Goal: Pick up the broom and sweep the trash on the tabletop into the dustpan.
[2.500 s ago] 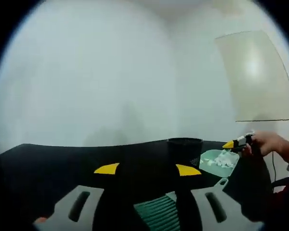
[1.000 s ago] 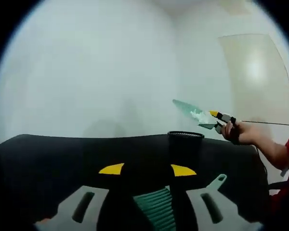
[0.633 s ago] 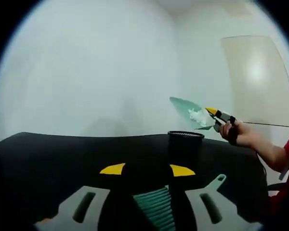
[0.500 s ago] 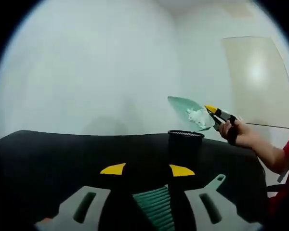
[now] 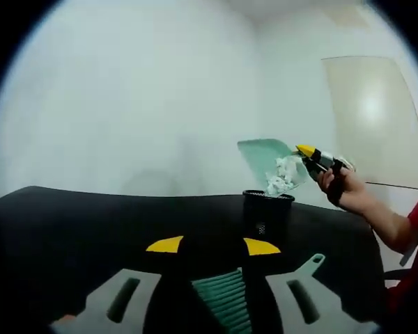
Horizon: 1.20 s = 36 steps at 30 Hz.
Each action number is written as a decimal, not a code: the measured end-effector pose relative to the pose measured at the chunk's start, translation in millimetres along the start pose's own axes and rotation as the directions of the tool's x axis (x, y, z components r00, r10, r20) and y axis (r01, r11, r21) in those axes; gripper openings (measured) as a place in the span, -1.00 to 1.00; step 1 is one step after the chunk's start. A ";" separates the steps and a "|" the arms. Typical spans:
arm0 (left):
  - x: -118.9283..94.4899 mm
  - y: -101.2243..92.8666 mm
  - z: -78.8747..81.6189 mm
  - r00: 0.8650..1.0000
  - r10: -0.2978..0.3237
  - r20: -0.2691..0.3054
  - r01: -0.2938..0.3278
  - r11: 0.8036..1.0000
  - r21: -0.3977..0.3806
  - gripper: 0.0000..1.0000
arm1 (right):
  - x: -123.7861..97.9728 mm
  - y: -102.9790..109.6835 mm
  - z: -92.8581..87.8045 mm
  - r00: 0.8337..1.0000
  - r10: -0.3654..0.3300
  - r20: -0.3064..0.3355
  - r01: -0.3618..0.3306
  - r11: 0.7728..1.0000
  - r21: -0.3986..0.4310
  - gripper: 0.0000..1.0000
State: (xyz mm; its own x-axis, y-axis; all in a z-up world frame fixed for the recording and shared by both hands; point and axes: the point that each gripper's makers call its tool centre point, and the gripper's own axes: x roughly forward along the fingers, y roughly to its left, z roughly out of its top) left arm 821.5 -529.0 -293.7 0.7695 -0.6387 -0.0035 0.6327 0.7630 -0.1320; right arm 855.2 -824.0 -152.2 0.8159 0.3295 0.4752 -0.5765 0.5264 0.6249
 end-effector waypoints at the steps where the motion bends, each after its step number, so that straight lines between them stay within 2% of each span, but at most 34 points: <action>1: 0.0 0.1 0.0 1.000 0.000 0.000 0.000 1.000 0.000 -0.42 | 0.0 0.0 -0.4 1.000 0.000 -0.001 0.000 1.000 0.000 -0.77; 5: 0.1 0.3 0.2 1.000 0.000 0.002 0.000 1.000 -0.002 -0.42 | 2.6 5.0 -4.5 1.000 -0.005 -0.023 0.004 0.999 -0.039 -0.77; 8: -0.1 -0.4 0.0 1.000 0.000 0.002 0.000 1.000 -0.002 -0.42 | 4.9 17.0 -7.0 0.999 0.007 -0.043 -0.012 0.994 -0.107 -0.77; 12: -0.5 -2.1 -0.7 1.000 0.000 0.000 0.000 1.000 -0.001 -0.42 | 11.9 21.6 -7.5 0.998 0.024 -0.062 -0.033 0.988 -0.153 -0.77; 21: -0.9 -2.0 0.1 1.000 -0.001 0.004 0.001 1.000 -0.005 -0.43 | 12.5 19.3 -11.8 0.997 0.017 -0.069 -0.027 0.988 -0.153 -0.77; 36: -1.7 -2.5 0.3 1.000 -0.002 0.005 0.002 1.000 -0.008 -0.43 | 15.2 32.7 -19.4 0.995 0.027 -0.091 -0.047 0.973 -0.224 -0.77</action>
State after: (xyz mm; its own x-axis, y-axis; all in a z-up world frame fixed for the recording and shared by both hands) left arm 818.7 -529.8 -293.1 0.7686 -0.6398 0.0014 0.6336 0.7609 -0.1398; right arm 849.6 -786.5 -136.5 0.8006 0.4136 0.4335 -0.5896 0.6728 0.4469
